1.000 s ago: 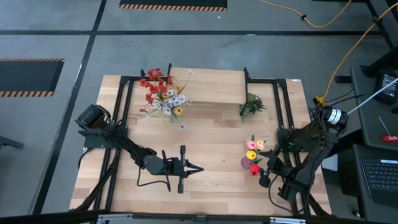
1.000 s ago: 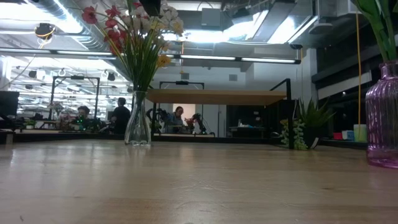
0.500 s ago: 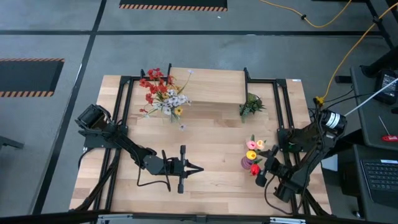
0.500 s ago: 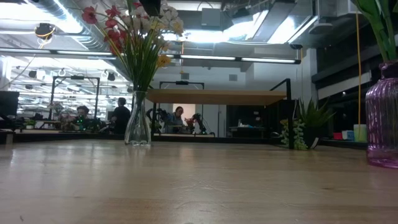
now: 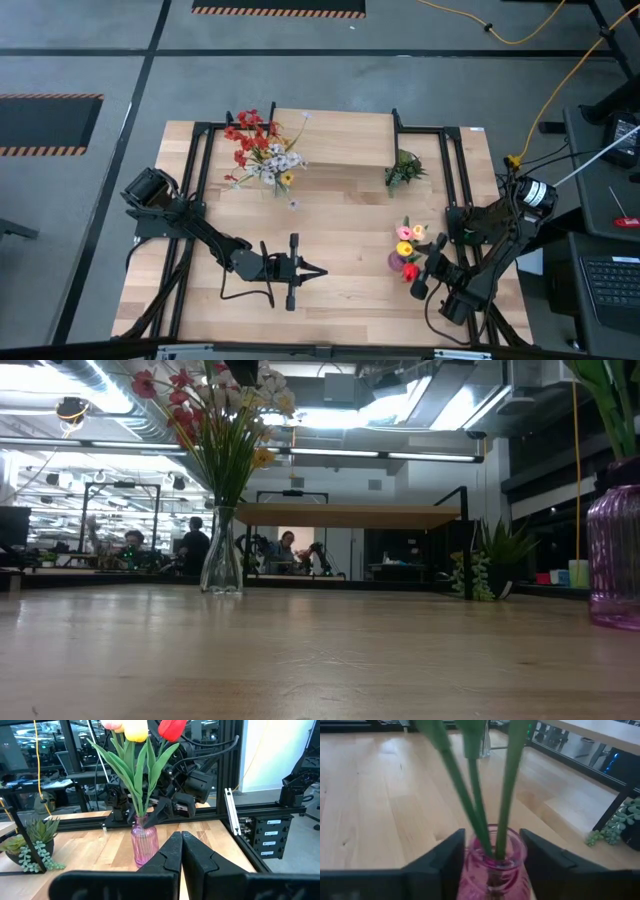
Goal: Pick and place flowers into a vace then onto a shelf
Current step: Put the purple vase with flowers on the shelf
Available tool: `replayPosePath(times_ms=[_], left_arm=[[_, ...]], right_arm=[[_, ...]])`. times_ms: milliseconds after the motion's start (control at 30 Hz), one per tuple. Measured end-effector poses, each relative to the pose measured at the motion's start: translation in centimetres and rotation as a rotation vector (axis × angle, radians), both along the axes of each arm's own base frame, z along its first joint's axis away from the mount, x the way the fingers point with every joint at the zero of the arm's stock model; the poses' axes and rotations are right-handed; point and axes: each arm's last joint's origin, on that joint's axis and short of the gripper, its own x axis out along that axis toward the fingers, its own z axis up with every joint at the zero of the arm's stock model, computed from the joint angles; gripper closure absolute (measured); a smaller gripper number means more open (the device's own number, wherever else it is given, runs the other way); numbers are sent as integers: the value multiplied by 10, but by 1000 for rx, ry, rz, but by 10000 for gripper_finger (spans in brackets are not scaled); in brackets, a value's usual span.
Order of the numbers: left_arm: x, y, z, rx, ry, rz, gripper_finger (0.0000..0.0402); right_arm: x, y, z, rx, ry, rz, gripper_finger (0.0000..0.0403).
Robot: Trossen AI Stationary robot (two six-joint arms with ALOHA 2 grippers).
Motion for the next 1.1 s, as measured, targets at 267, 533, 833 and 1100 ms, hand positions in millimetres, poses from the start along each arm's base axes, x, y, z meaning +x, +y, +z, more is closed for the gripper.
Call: replayPosePath(times_ms=[267, 533, 833, 1100], left_arm=[[0, 0, 0, -1, -1, 0, 398], [0, 0, 0, -31, -2, 7, 399], [0, 2, -5, -31, 41, 59, 399], [0, 3, -9, -30, 77, 78, 400]], right_arm=[[0, 0, 1, -7, -7, 4, 281], [0, -2, 4, -8, -19, 6, 281], [-1, -16, 28, 3, -37, -14, 281], [-5, -25, 58, 40, -21, 46, 281]])
